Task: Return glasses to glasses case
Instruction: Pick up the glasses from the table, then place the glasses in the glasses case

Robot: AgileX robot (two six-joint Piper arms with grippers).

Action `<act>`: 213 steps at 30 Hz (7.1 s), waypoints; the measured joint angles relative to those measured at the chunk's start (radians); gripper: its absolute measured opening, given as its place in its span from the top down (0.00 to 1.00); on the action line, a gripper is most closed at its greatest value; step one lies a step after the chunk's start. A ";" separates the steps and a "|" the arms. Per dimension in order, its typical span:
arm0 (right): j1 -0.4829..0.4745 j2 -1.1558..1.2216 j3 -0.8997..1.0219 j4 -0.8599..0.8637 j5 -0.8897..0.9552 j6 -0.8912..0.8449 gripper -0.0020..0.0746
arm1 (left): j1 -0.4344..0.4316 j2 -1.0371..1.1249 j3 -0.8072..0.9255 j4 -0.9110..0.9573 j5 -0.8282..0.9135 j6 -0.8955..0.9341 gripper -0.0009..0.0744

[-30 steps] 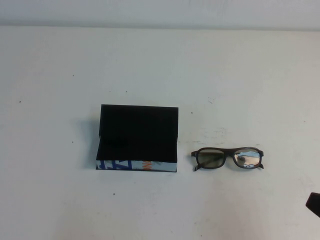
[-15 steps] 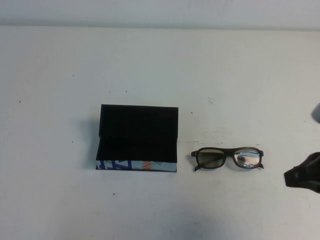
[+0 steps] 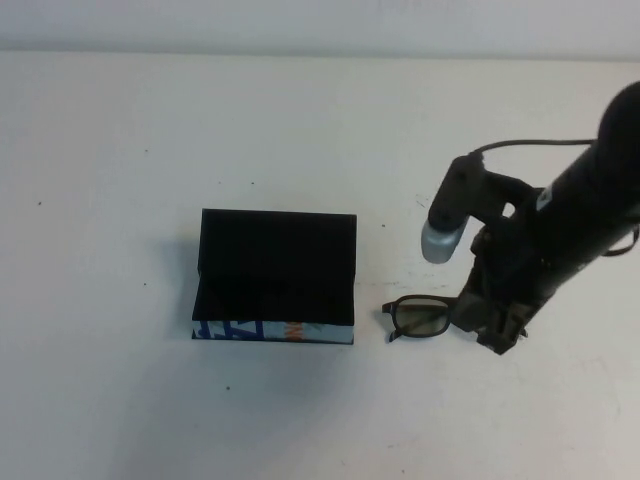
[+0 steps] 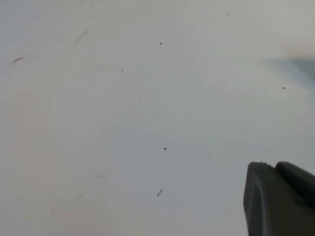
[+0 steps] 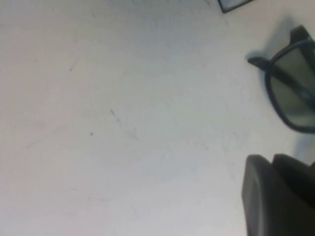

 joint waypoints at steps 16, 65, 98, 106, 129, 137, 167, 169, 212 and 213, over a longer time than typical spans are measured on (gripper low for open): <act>-0.008 0.310 -0.256 -0.208 0.029 -0.356 0.48 | 0.000 0.000 0.000 0.000 0.000 0.000 0.99; -0.008 0.468 -0.349 -0.271 0.056 -0.368 0.67 | 0.000 0.000 0.000 0.000 0.000 0.000 0.99; 0.254 0.337 -0.551 -0.191 0.190 -0.104 0.94 | 0.000 0.000 0.000 0.000 0.000 0.000 0.99; 0.336 0.548 -0.788 -0.218 0.190 -0.060 0.94 | 0.000 0.000 0.000 0.000 0.000 0.000 0.99; 0.352 0.679 -0.890 -0.317 0.190 -0.008 0.95 | 0.000 0.000 0.000 0.000 0.000 0.000 0.99; 0.352 0.702 -0.892 -0.317 0.190 -0.008 0.95 | 0.000 0.000 0.000 0.000 0.000 0.000 0.99; 0.379 0.694 -0.888 -0.374 0.190 0.043 0.95 | 0.000 0.000 0.000 0.000 0.000 0.000 0.99; 0.379 0.694 -0.870 -0.374 0.190 0.043 0.95 | 0.000 0.000 0.000 0.000 0.000 0.000 0.99; 0.378 0.610 -0.858 -0.404 0.191 0.134 0.80 | 0.000 0.000 0.000 0.000 0.000 0.000 0.99; 0.376 0.610 -0.858 -0.404 0.191 0.151 0.85 | 0.000 0.000 0.000 0.000 0.000 0.000 0.99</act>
